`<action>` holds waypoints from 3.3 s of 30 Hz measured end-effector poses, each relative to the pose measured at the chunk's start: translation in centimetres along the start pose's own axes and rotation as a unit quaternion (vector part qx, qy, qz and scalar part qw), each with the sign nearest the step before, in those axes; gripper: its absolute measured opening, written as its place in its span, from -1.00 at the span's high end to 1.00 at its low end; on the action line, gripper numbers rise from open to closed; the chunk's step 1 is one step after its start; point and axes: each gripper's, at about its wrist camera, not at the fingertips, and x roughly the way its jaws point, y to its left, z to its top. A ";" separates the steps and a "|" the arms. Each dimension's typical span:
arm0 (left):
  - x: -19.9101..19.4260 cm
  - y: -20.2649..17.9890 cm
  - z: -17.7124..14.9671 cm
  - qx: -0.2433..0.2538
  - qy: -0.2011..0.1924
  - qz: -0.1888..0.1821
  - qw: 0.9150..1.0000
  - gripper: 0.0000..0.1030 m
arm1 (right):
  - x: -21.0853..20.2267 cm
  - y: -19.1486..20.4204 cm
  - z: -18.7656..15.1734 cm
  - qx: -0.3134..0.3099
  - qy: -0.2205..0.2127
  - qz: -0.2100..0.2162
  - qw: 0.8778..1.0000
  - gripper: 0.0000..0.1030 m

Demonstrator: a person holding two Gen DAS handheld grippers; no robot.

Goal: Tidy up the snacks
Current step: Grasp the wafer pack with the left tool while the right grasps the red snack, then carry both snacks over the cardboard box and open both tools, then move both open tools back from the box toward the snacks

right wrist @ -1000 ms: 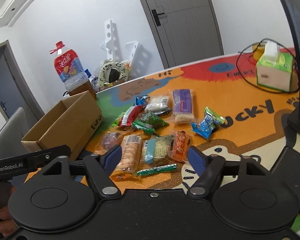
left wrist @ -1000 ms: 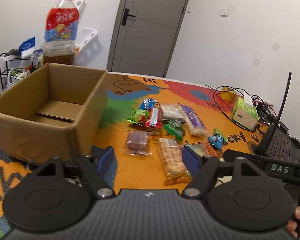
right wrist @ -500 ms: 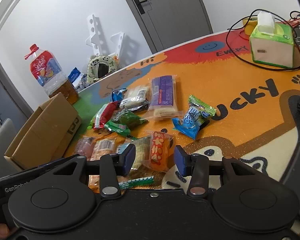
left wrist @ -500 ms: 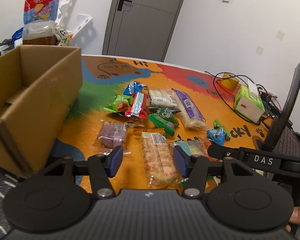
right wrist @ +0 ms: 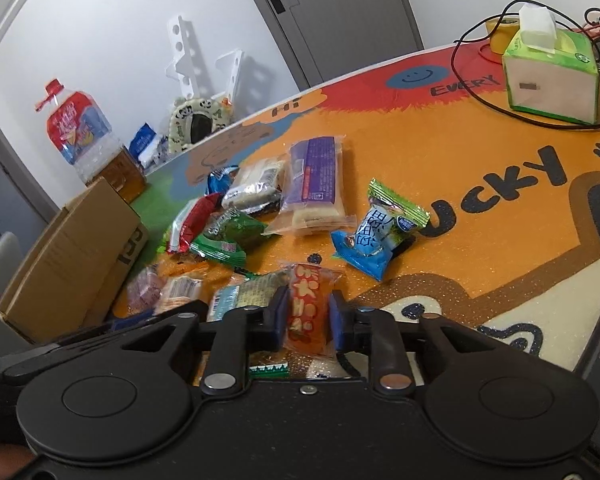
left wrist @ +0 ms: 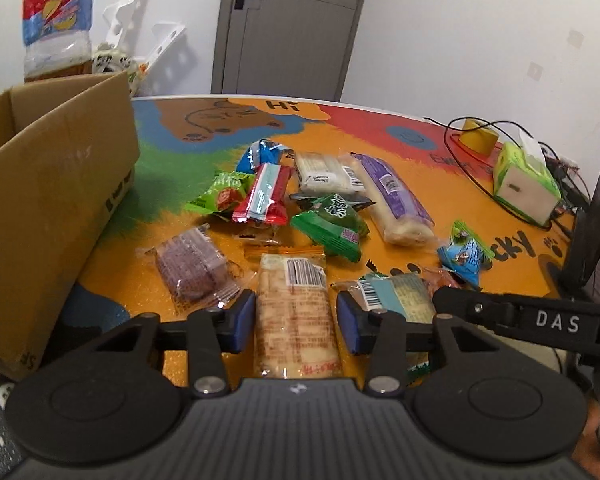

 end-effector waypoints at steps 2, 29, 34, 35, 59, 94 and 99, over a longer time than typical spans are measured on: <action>0.1 -0.2 0.0 0.007 0.000 0.004 1.000 0.16 | 0.2 0.5 0.0 -0.014 0.000 -0.008 1.000 0.51; -9.4 4.5 5.6 -0.007 -0.086 0.031 0.996 0.34 | -2.4 10.2 2.6 -0.063 -0.056 0.081 0.993 0.64; -11.1 6.2 6.9 -0.024 -0.100 0.043 0.994 0.34 | -2.9 13.0 3.2 -0.082 -0.065 0.101 0.989 0.64; -11.5 6.5 7.1 -0.024 -0.103 0.046 0.993 0.34 | -3.0 13.6 3.3 -0.086 -0.066 0.105 0.989 0.64; -12.3 15.8 7.7 -0.064 -0.102 0.108 0.987 0.34 | -0.8 22.6 2.7 -0.133 -0.051 0.158 0.977 0.64; -13.9 18.2 5.7 -0.094 -0.114 0.101 0.984 -0.48 | 0.6 21.7 2.6 -0.102 -0.036 0.168 0.980 0.29; -14.0 16.6 5.4 -0.081 -0.109 0.091 0.986 -0.61 | 0.0 19.5 2.5 -0.092 -0.037 0.147 0.984 0.03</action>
